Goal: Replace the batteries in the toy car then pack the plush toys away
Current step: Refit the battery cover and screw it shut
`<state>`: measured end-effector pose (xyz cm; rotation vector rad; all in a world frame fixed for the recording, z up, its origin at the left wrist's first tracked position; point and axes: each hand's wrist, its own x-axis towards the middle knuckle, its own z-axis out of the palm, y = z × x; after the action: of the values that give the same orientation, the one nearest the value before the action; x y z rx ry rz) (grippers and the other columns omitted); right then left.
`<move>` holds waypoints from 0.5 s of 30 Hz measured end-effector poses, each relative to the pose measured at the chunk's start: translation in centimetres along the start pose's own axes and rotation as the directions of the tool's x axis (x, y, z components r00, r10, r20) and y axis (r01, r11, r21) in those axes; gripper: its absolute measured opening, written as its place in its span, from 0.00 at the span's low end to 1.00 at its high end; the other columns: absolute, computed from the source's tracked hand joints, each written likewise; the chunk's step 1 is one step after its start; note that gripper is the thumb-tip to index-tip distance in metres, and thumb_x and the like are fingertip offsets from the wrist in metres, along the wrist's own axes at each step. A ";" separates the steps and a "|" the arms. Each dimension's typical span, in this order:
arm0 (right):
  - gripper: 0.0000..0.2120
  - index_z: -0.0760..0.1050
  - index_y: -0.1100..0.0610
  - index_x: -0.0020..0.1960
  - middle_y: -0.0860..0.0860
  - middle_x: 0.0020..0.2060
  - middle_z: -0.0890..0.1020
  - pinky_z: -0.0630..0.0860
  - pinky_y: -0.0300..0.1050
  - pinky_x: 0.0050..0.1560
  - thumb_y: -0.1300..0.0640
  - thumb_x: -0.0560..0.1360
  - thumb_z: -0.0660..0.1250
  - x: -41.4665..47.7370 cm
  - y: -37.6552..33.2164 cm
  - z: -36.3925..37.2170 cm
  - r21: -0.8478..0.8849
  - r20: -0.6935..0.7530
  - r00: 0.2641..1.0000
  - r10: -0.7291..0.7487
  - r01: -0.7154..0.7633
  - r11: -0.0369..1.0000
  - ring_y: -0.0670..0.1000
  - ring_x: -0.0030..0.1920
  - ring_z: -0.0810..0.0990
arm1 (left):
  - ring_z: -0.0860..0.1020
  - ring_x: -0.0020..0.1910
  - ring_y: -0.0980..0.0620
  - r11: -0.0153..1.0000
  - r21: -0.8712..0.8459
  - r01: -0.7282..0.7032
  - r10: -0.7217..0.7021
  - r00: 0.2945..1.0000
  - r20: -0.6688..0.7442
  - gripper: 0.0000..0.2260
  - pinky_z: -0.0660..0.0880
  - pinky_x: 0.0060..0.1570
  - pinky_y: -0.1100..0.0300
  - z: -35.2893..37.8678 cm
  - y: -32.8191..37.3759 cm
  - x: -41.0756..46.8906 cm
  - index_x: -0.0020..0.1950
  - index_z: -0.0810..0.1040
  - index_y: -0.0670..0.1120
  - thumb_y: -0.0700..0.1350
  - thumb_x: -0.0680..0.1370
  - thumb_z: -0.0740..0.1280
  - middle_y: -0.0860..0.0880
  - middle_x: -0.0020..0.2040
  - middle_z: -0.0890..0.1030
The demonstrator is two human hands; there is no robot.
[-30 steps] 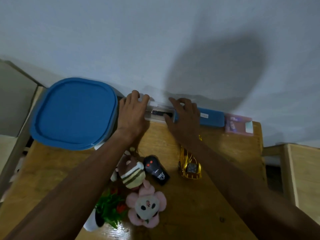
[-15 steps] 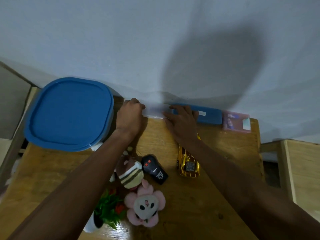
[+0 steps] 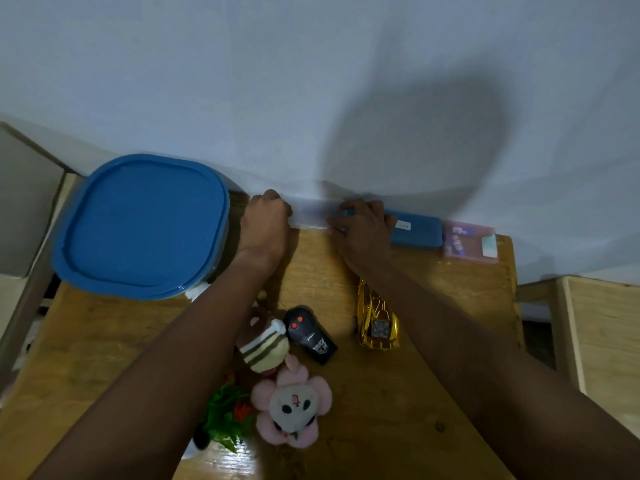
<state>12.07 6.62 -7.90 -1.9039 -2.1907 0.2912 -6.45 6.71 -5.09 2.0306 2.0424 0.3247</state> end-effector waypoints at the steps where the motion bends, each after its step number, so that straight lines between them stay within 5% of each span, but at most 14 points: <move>1: 0.10 0.82 0.41 0.52 0.44 0.61 0.75 0.58 0.53 0.54 0.51 0.74 0.66 0.0 -0.3 -0.4 -0.027 0.027 1.000 0.001 0.000 1.000 0.54 0.62 0.65 | 0.79 0.54 0.43 1.000 -0.015 0.016 -0.016 1.000 0.005 0.08 0.80 0.52 0.51 -0.1 0.1 0.1 0.55 0.84 0.40 0.34 0.76 0.71 0.42 0.55 0.81; 4: 0.15 0.78 0.42 0.59 0.48 0.66 0.72 0.60 0.56 0.59 0.54 0.73 0.65 0.2 -0.9 -2.1 -0.144 0.186 0.982 -0.033 0.060 0.988 0.58 0.65 0.63 | 0.80 0.51 0.43 0.996 -0.049 0.074 -0.071 0.995 0.065 0.07 0.78 0.48 0.52 -0.8 0.6 0.2 0.54 0.82 0.40 0.34 0.77 0.68 0.41 0.53 0.83; 8: 0.28 0.62 0.42 0.74 0.51 0.74 0.63 0.57 0.64 0.67 0.48 0.75 0.62 -1.5 -1.2 -3.9 -0.076 0.374 0.927 0.019 0.010 0.997 0.62 0.72 0.56 | 0.79 0.59 0.42 0.996 -0.064 0.055 -0.042 0.981 0.190 0.16 0.75 0.58 0.51 -2.0 1.7 -1.3 0.62 0.80 0.41 0.45 0.76 0.70 0.42 0.60 0.81; 15: 0.26 0.66 0.43 0.73 0.50 0.72 0.67 0.58 0.55 0.67 0.46 0.76 0.65 -9.1 -1.7 -6.5 0.061 0.254 0.966 0.045 -0.062 0.996 0.57 0.71 0.59 | 0.79 0.56 0.44 0.995 -0.051 -0.088 0.088 0.996 0.005 0.15 0.79 0.53 0.49 -4.9 3.5 -7.0 0.59 0.84 0.47 0.44 0.74 0.67 0.46 0.58 0.84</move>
<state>13.57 -2.57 -1.51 -1.9854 -2.2518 0.6437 -4.74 -0.20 0.74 2.0917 1.9239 0.3811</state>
